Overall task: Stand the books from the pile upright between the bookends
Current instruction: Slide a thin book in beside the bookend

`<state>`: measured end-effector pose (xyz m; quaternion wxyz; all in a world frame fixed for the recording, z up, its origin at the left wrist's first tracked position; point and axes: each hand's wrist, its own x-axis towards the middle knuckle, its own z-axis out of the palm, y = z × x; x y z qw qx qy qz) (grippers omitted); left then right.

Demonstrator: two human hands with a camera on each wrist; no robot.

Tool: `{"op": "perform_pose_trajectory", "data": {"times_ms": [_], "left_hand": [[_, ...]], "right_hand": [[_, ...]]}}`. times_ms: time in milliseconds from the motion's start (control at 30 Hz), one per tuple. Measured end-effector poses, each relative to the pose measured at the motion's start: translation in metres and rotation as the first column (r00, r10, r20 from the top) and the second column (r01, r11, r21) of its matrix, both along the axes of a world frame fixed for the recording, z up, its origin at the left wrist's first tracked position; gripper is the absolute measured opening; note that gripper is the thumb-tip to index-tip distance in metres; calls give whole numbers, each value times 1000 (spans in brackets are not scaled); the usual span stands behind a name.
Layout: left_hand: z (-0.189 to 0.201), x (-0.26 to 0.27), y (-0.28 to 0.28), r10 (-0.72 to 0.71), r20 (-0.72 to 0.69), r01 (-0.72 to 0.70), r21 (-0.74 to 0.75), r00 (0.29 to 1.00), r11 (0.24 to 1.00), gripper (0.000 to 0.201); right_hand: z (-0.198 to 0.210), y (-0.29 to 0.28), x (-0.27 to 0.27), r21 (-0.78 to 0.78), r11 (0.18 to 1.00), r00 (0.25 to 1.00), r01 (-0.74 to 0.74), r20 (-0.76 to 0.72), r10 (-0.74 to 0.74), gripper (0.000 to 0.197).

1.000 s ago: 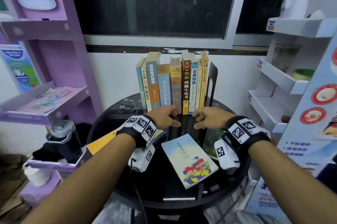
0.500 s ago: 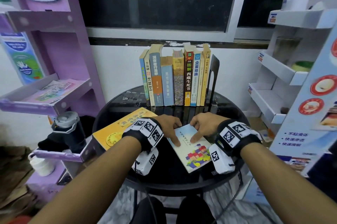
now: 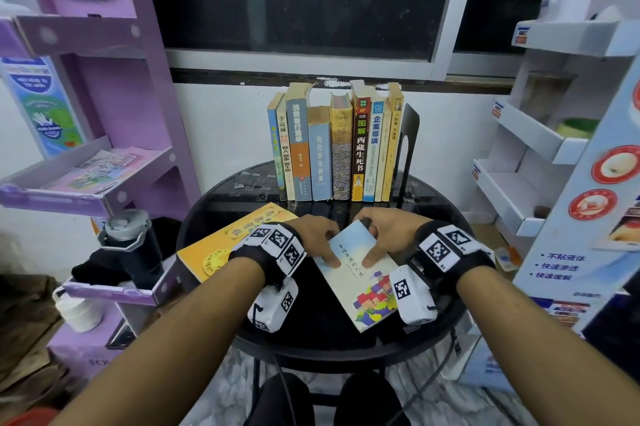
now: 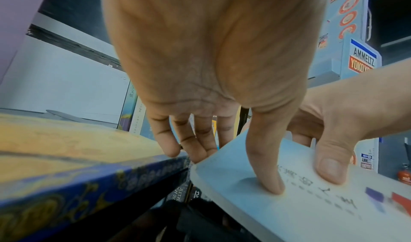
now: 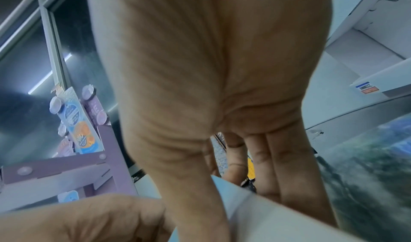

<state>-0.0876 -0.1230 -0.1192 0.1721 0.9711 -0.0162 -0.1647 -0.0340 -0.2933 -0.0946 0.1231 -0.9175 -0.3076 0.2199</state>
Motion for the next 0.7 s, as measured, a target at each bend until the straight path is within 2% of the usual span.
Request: {"op": "perform_pose_trajectory", "data": {"times_ms": [200, 300, 367, 433, 567, 700], "left_hand": [[5, 5, 11, 60, 46, -51, -185, 997, 981, 30], [12, 6, 14, 136, 41, -107, -419, 990, 902, 25], [17, 8, 15, 169, 73, -108, -510, 983, 853, 24], [23, 12, 15, 174, 142, -73, -530, 974, 845, 23], [30, 23, 6, 146, 298, 15, -478, 943, 878, 25], [37, 38, -7, 178, 371, 34, -499, 911, 866, 30]], "right_hand": [[14, -1, 3, 104, 995, 1000, -6, -19, 8, 70], [21, -3, 3, 185, 983, 999, 8, -38, -1, 69], [26, -4, 3, 250, 968, 998, 26, -58, -11, 64], [28, -7, 4, 325, 944, 995, 55, -98, -24, 56], [34, -17, 9, 427, 893, 982, 141, -171, -73, 32], [44, -32, 15, 492, 850, 972, 189, -216, -91, 28]]}}
